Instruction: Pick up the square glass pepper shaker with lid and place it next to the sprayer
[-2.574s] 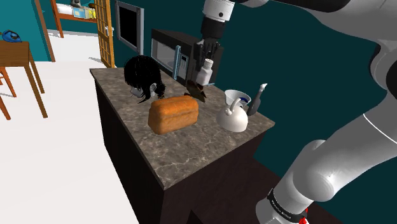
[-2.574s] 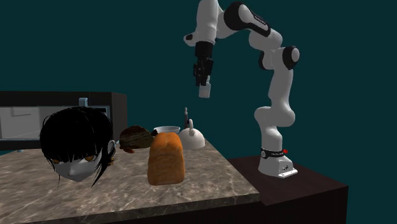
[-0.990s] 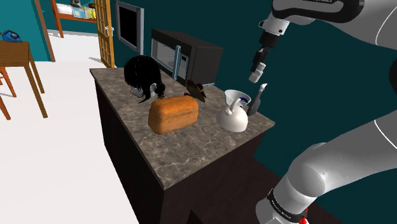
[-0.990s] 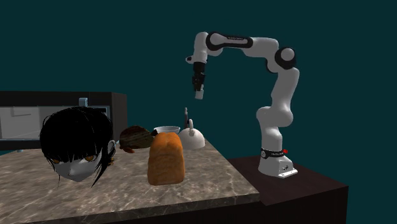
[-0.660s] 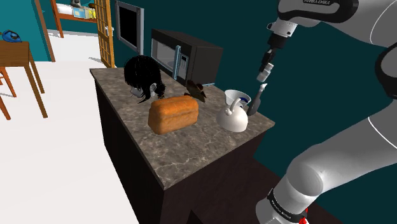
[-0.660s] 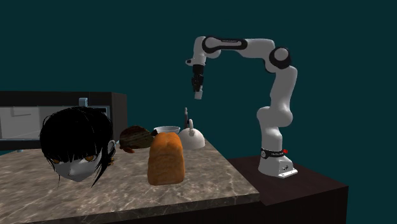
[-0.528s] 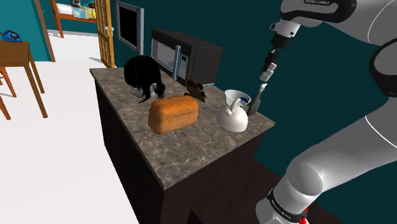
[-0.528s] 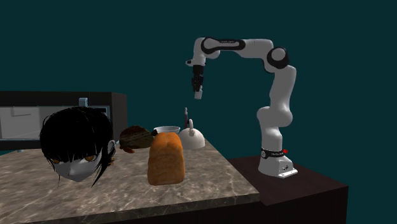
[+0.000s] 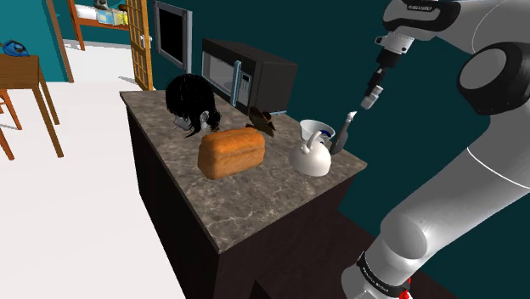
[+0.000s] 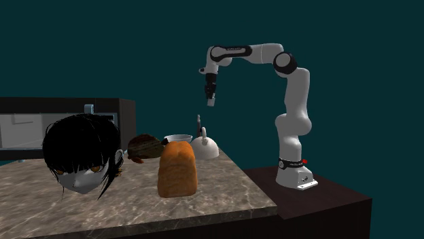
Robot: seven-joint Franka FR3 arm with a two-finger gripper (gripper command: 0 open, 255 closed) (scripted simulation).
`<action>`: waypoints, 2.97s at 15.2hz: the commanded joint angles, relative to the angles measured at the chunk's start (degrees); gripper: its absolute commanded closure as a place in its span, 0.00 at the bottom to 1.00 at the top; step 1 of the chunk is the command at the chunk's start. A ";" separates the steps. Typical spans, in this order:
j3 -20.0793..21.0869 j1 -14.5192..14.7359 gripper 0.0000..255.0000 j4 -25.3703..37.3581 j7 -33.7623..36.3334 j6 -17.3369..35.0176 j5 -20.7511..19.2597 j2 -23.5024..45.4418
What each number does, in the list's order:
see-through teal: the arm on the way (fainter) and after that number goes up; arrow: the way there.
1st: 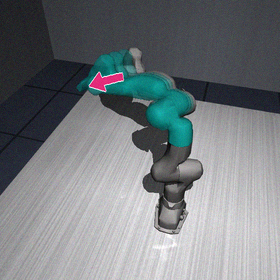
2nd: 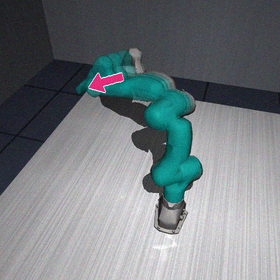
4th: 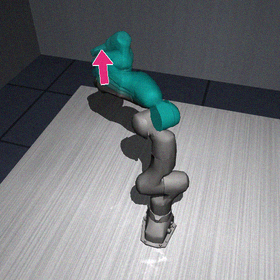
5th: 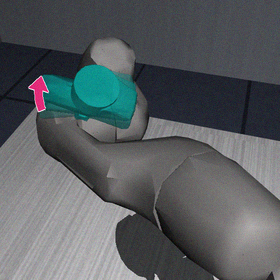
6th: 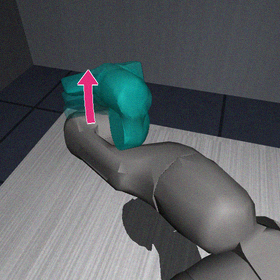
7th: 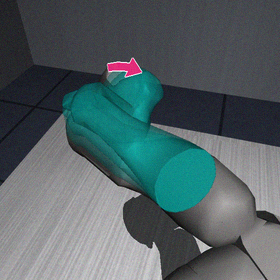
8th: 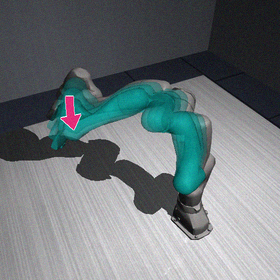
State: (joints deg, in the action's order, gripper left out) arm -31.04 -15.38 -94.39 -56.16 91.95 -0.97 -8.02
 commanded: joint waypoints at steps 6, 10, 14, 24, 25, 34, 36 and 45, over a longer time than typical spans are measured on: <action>-0.24 -0.29 1.00 -5.94 -0.44 5.24 -0.46 -0.86; -0.20 -0.36 1.00 -9.61 -0.32 8.39 -0.78 -1.46; -0.23 -0.45 1.00 -13.03 -0.29 11.50 -0.98 -1.81; -0.60 -0.65 1.00 -20.58 -0.62 19.18 -0.99 -1.65; -0.66 -0.67 1.00 -21.27 -0.68 19.95 -0.95 -1.55; -1.25 -0.75 1.00 -26.86 -1.56 26.84 -0.17 -0.04; -1.40 -0.76 1.00 -27.97 -1.84 28.38 0.11 0.46; -2.07 -0.70 1.00 -32.36 -3.56 35.27 2.04 3.43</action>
State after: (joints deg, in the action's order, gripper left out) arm -33.01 -16.10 -126.36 -59.39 126.34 0.68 -5.15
